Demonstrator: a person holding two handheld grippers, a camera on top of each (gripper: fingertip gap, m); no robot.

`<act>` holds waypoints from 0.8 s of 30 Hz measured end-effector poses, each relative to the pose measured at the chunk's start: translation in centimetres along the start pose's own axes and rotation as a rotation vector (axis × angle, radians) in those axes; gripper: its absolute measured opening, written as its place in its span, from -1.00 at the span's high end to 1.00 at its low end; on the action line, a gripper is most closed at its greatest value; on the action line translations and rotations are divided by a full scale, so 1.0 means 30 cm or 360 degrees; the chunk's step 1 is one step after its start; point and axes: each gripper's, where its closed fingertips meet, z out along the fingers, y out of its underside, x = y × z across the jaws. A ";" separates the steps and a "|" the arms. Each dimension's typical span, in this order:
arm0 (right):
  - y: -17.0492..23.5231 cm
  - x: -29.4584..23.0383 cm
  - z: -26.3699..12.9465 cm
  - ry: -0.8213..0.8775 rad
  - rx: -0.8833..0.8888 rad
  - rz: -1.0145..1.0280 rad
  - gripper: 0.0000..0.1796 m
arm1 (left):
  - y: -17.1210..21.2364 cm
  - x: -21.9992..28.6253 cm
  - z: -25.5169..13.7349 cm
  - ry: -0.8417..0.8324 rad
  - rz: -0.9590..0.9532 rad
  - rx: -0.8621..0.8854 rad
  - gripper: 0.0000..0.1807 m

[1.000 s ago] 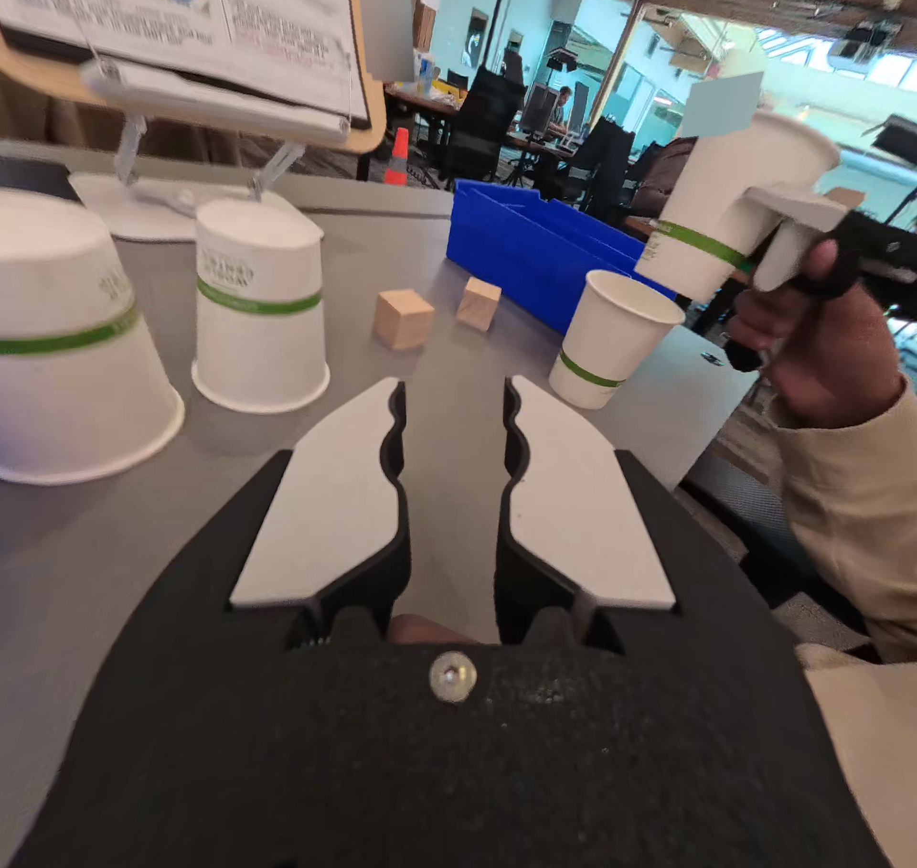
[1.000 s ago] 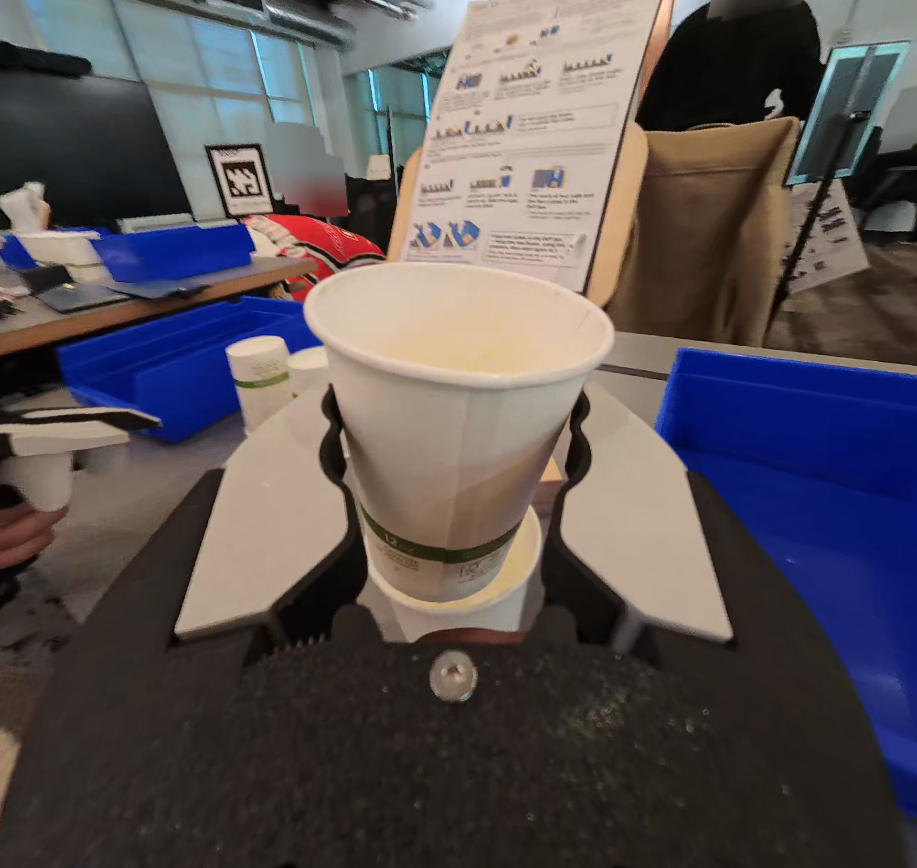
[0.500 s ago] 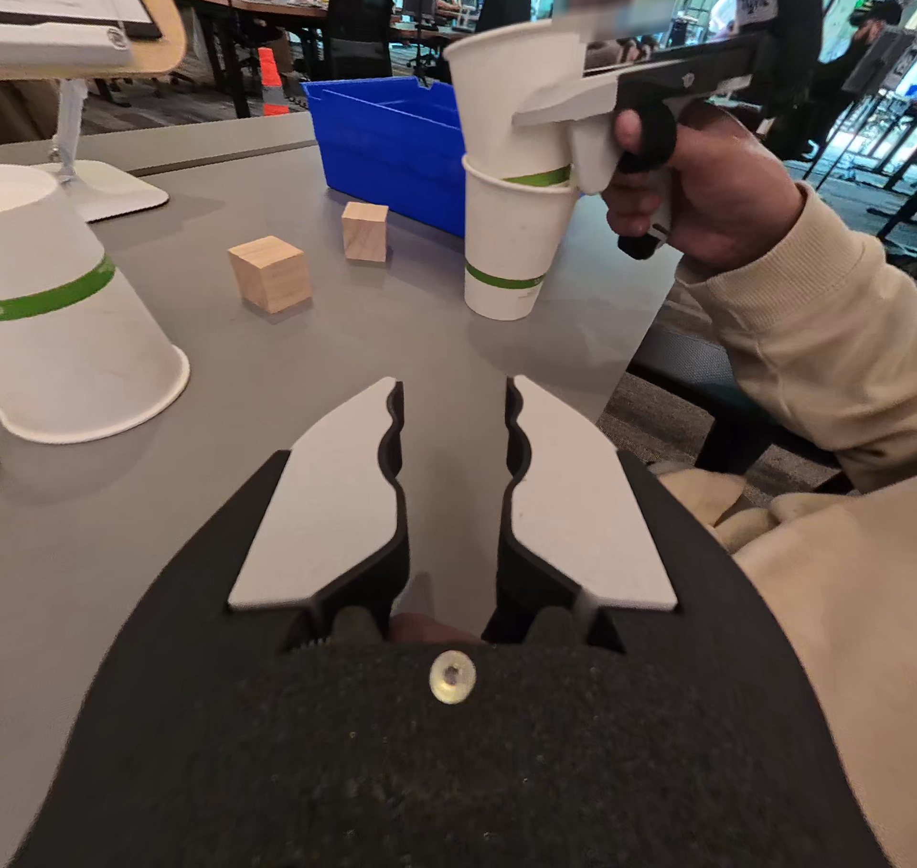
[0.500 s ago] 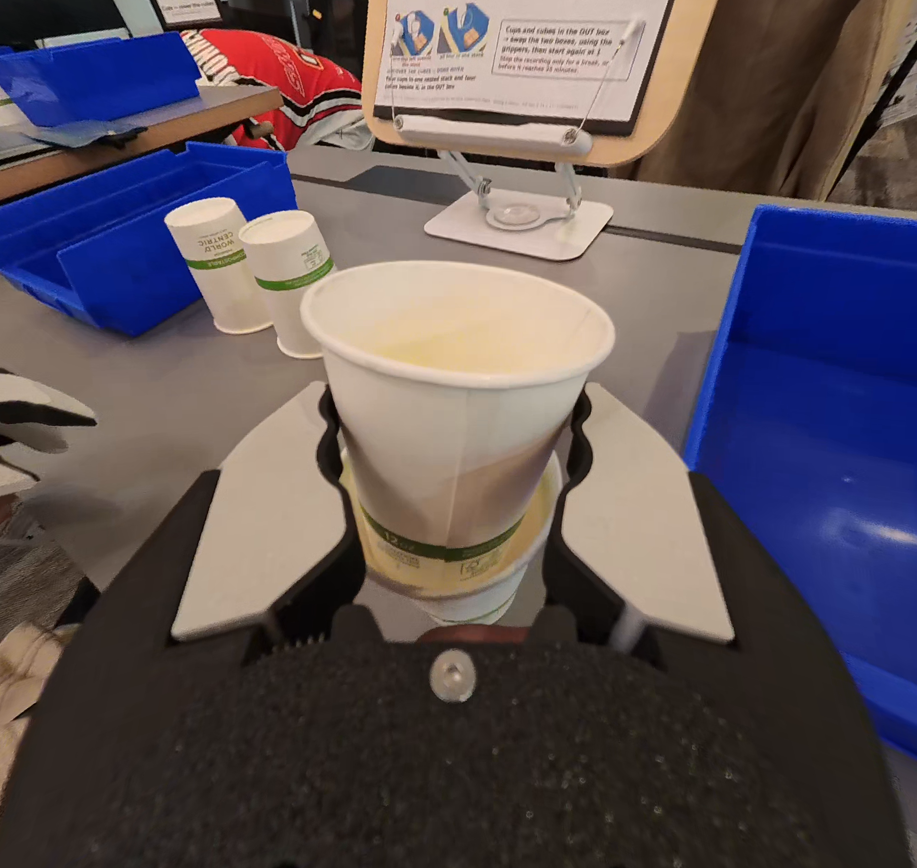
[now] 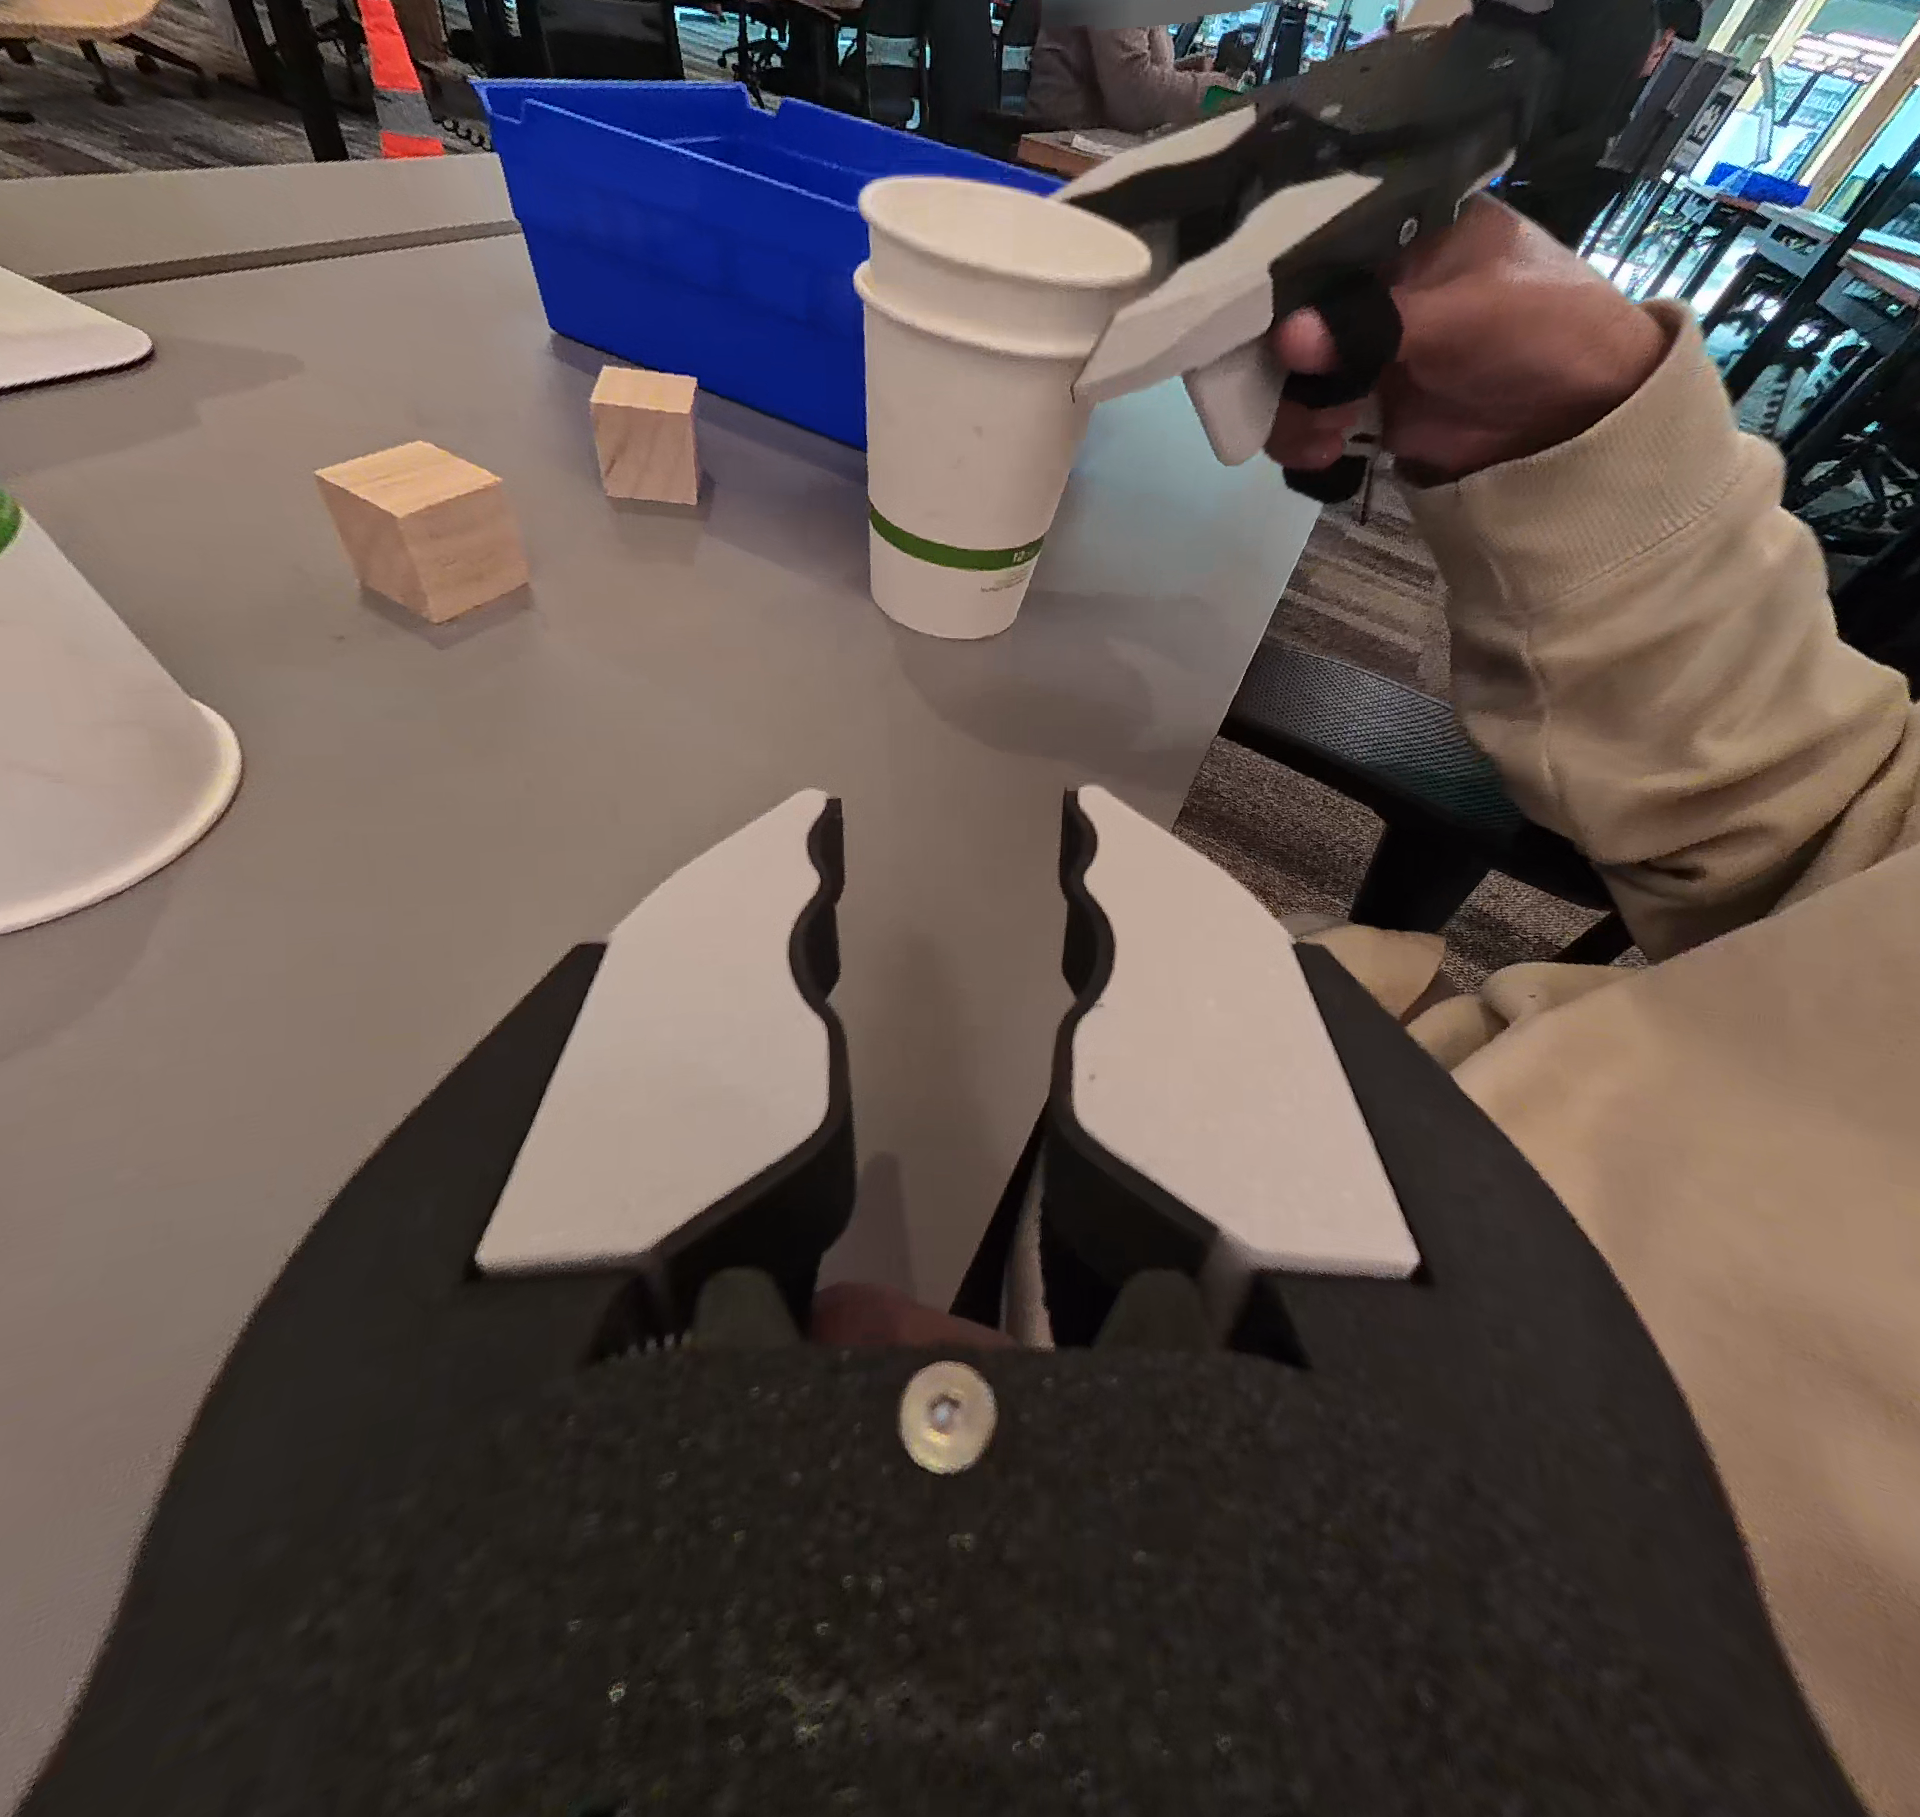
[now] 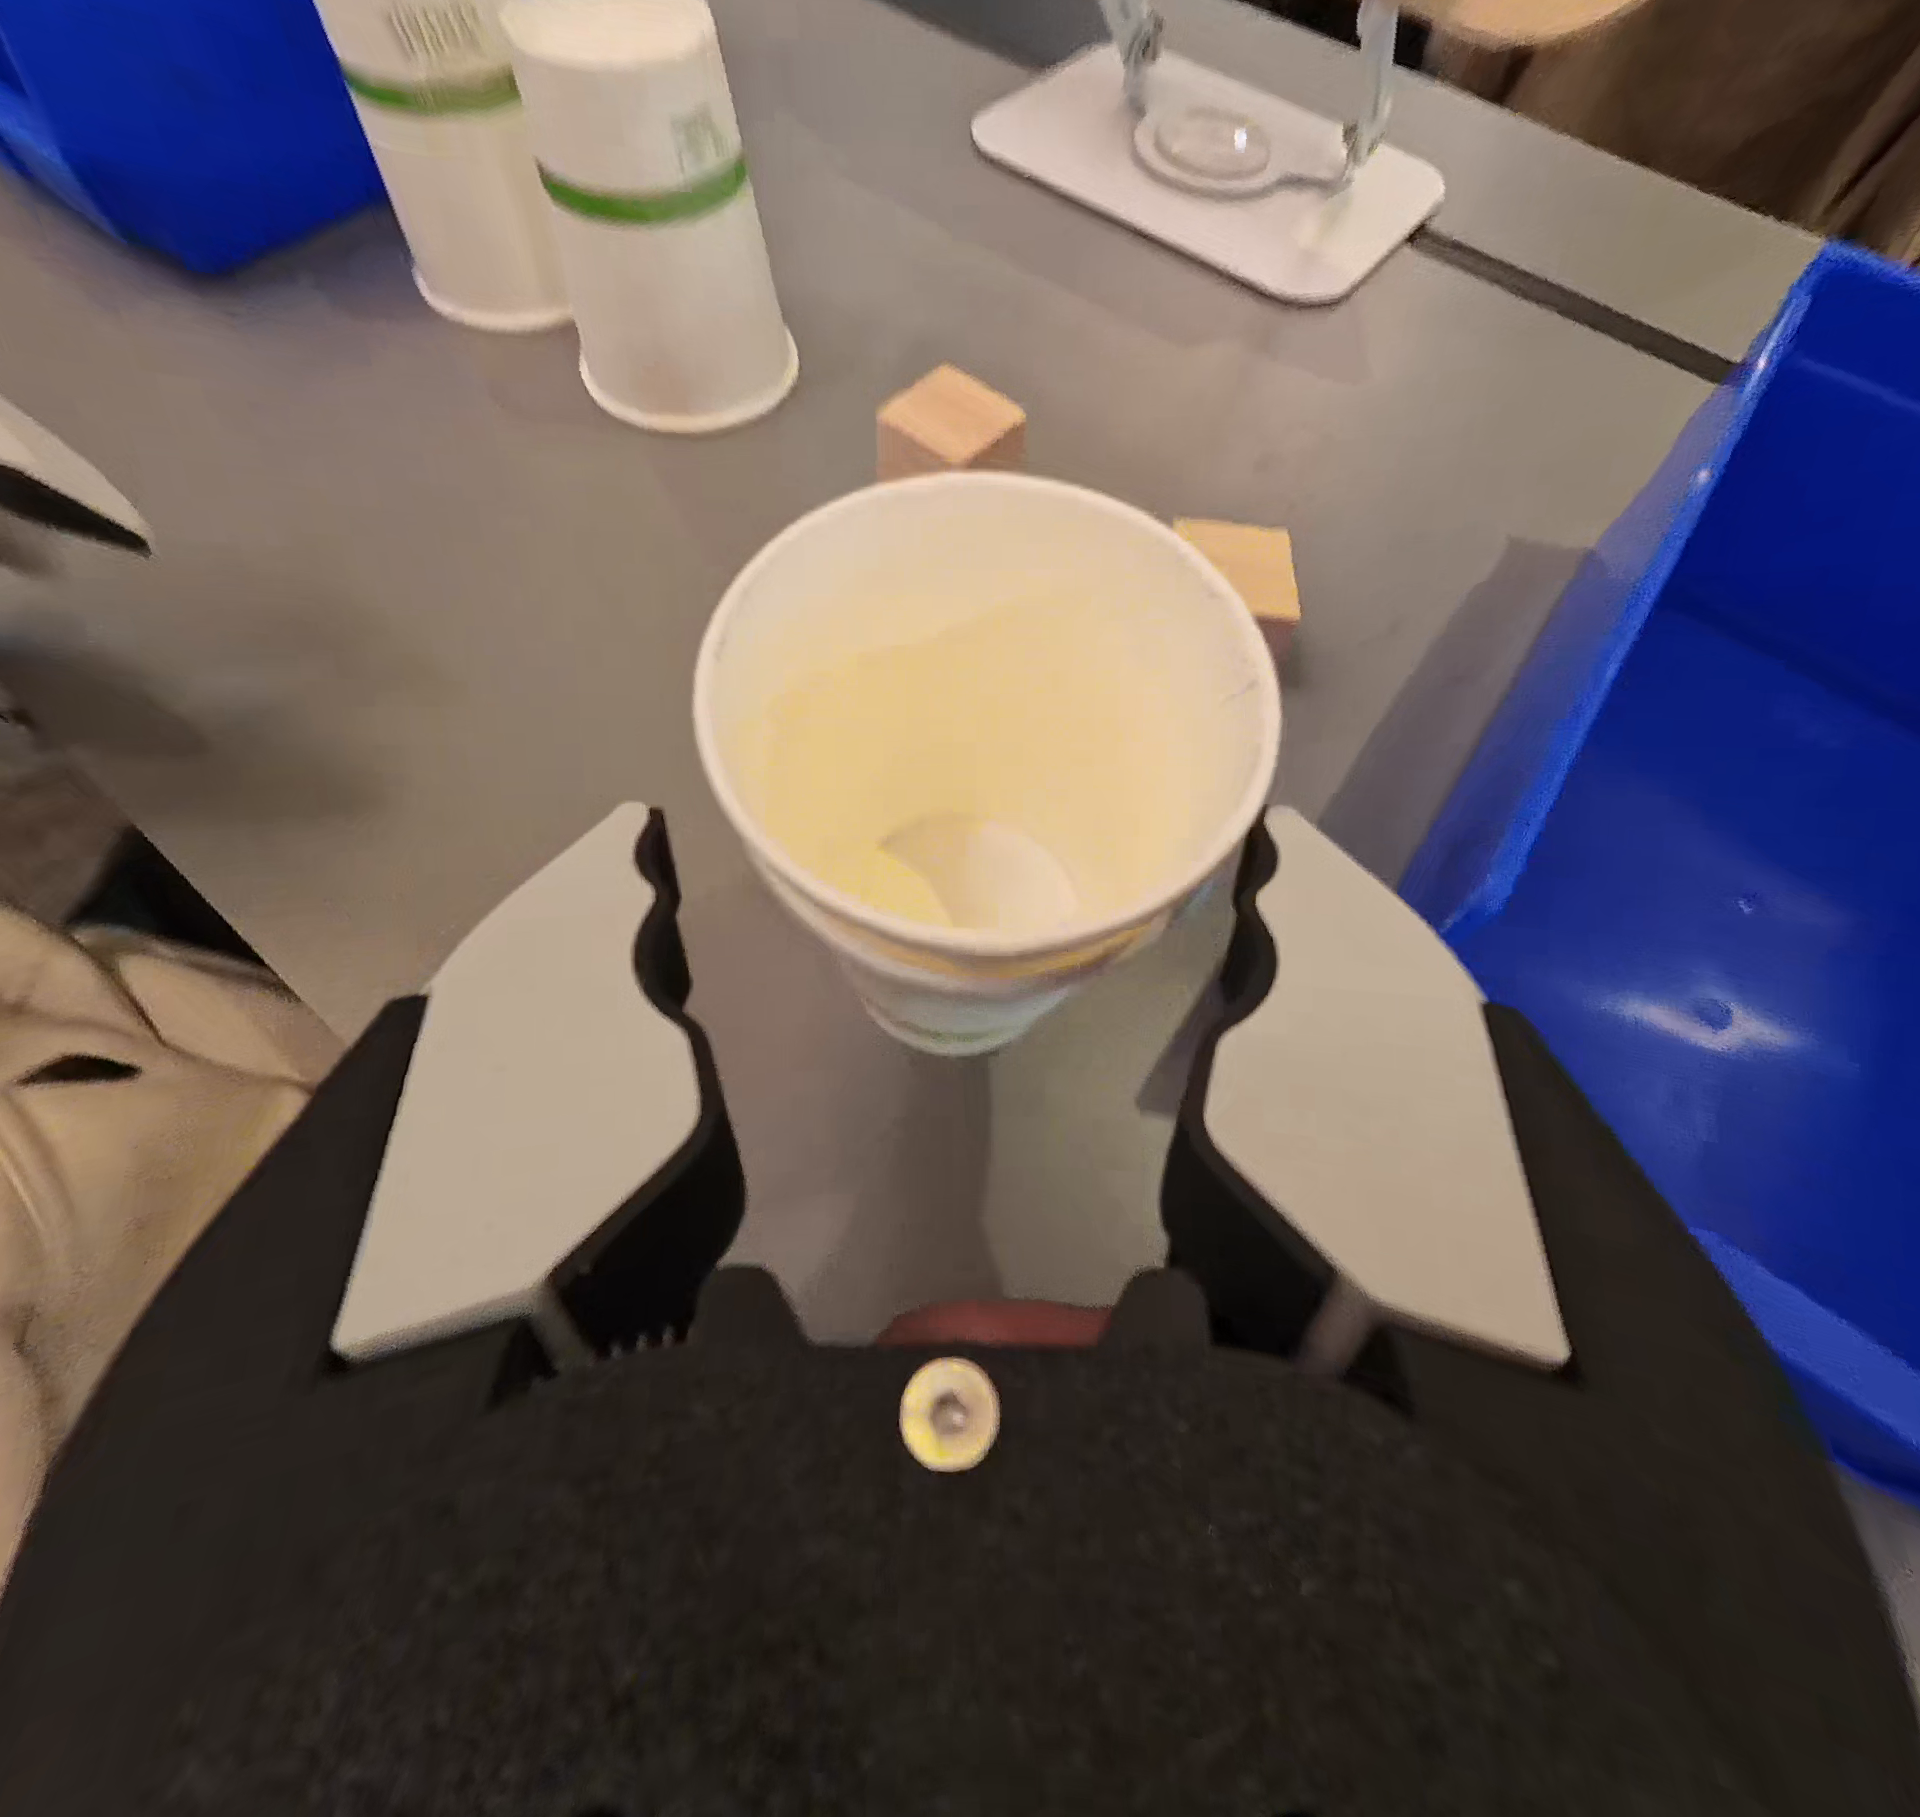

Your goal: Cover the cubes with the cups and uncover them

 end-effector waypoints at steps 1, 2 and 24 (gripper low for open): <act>0.023 0.007 -0.007 0.0032 -0.0071 -0.0016 -0.16 | 0.002 -0.002 0.001 -0.0001 -0.0004 -0.0004 0.56; 0.035 0.021 -0.020 0.0081 -0.0113 -0.0018 -0.17 | 0.004 -0.007 0.001 -0.0011 -0.0006 -0.0008 0.56; -0.034 -0.517 0.072 -0.0789 0.0383 0.0110 -0.01 | -0.131 -0.539 0.006 -0.1291 0.0016 -0.0168 0.08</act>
